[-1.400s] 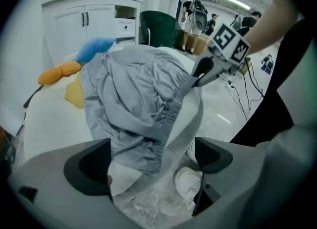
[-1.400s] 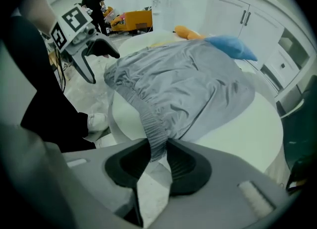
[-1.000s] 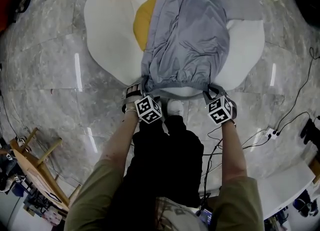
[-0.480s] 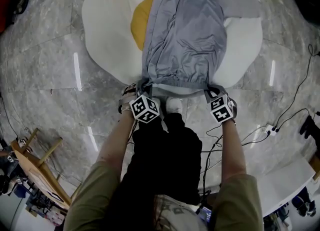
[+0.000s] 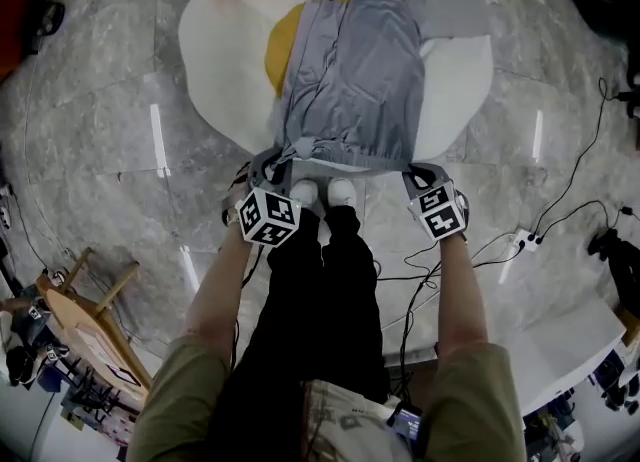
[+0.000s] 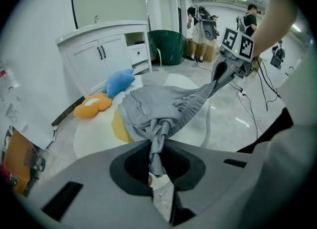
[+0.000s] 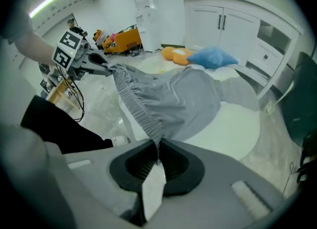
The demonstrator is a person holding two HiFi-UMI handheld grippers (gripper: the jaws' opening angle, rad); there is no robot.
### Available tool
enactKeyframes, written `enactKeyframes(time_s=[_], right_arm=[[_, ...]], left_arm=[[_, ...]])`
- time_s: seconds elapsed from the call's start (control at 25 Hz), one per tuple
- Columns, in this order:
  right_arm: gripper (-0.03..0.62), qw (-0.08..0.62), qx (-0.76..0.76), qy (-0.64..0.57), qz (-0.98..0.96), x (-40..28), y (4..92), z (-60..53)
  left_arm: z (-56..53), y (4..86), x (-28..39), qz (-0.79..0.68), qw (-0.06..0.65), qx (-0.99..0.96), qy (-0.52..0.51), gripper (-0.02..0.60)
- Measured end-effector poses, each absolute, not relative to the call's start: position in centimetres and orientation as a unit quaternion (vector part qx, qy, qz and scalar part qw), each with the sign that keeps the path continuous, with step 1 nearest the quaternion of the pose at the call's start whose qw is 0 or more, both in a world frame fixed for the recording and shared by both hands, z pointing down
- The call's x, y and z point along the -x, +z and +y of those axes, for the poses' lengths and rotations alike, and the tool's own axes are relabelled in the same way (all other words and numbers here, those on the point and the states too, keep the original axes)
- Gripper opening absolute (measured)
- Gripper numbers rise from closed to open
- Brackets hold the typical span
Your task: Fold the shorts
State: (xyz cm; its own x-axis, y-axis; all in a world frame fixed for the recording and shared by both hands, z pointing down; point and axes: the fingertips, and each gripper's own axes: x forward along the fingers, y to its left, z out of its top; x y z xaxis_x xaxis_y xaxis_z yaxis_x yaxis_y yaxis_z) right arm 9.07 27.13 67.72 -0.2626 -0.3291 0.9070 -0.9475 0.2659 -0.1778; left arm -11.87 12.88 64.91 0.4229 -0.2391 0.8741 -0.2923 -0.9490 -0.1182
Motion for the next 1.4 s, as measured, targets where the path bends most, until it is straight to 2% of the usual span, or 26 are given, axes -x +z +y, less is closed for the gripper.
enactKeyframes(time_s=[0.16, 0.4, 0.64, 1.12, 1.4], right_arm=[[0.025, 0.370, -0.475, 0.390, -0.697, -10.7, 60.3, 25.1], [0.025, 0.374, -0.452, 0.381, -0.715, -13.1, 49.6, 22.0], [0.025, 0.354, -0.458, 0.387, -0.718, -16.1, 41.6, 19.1], [0.025, 0.358, -0.473, 0.356, -0.722, -21.5, 36.8, 8.2], [0.025, 0.349, -0.547, 0.276, -0.709, -25.8, 31.9, -3.4]], left_arm=[[11.6, 57.3, 10.6, -0.170, 0.042, -0.852, 0.493, 0.043], [9.2, 46.5, 8.7, -0.173, 0.036, -0.858, 0.483, 0.041], [7.0, 38.5, 6.7, -0.193, 0.054, -0.852, 0.483, 0.041], [-2.7, 35.2, 2.5, -0.224, 0.120, -0.841, 0.478, 0.042], [-14.0, 31.0, -1.7, -0.221, 0.061, -0.869, 0.438, 0.041]])
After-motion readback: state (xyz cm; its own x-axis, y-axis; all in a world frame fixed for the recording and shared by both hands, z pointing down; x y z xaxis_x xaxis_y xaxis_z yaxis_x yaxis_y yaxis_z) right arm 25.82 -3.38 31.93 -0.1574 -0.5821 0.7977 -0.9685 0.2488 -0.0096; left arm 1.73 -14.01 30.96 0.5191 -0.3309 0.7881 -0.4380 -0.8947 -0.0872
